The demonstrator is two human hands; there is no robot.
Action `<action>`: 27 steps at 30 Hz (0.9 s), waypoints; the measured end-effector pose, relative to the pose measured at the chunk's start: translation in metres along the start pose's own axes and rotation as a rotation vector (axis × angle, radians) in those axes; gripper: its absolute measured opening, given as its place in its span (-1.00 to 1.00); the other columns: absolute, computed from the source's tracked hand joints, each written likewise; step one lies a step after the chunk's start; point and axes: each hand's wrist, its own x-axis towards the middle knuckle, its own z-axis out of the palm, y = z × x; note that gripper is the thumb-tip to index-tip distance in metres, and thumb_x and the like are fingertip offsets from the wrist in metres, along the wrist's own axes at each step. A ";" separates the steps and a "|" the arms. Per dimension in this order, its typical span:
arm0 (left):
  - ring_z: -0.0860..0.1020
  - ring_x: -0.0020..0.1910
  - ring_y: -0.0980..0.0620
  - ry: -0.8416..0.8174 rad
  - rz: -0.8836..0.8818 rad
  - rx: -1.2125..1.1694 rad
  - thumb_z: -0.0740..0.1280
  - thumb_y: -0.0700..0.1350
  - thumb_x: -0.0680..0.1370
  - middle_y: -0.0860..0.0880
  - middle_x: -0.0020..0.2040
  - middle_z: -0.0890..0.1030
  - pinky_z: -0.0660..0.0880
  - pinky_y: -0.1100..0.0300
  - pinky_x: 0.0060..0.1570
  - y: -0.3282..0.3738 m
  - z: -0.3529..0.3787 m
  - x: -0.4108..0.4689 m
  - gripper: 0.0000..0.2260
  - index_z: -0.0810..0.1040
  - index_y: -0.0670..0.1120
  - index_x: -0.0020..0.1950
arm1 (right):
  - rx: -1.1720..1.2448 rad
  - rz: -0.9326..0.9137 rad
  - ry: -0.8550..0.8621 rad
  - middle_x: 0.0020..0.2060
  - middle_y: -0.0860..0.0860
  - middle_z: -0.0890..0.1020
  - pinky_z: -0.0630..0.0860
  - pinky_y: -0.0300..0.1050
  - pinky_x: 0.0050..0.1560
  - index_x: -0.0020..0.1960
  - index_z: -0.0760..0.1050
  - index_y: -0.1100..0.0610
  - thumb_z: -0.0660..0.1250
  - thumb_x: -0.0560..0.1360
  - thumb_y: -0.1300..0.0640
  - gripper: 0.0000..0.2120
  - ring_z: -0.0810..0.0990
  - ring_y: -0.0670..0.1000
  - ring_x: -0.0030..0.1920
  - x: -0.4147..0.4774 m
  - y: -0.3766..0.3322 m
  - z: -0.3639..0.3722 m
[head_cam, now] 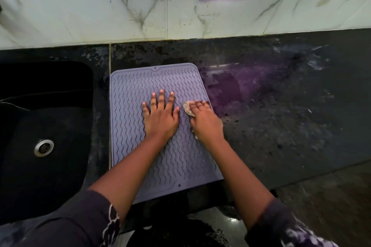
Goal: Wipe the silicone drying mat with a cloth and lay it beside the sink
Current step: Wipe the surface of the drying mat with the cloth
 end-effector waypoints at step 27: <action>-0.09 0.53 -0.13 -0.002 0.002 -0.003 -0.13 0.22 0.58 -0.05 0.57 -0.01 -0.19 -0.18 0.42 -0.001 -0.003 -0.001 -0.46 -0.07 0.11 0.53 | 0.036 0.000 0.037 0.44 0.09 0.31 0.21 0.00 0.40 0.44 0.24 0.10 0.14 0.57 0.13 -0.56 0.22 0.09 0.44 -0.048 0.009 -0.009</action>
